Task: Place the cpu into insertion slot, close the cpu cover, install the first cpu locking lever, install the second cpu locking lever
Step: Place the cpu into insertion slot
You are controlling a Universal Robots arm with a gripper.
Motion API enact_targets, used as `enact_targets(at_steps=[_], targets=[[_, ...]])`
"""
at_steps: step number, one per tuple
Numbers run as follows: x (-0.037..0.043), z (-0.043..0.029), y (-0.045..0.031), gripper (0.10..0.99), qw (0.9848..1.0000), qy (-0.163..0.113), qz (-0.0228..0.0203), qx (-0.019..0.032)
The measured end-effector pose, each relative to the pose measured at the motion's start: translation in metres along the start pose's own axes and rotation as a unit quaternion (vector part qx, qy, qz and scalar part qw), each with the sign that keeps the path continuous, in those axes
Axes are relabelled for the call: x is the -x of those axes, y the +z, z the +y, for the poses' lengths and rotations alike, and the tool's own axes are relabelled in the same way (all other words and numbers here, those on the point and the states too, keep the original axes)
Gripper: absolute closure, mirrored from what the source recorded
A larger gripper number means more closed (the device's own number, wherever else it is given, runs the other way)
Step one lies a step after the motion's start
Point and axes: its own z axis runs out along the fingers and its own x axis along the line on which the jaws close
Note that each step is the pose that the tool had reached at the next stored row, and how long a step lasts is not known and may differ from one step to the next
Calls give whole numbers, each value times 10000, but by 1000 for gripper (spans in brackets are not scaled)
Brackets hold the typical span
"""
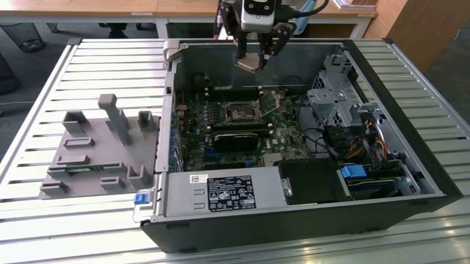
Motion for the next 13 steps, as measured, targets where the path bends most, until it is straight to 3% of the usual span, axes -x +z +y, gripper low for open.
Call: enact_targets(at_steps=[13], targets=[[0,0,0,561,9996,268,-22,4]])
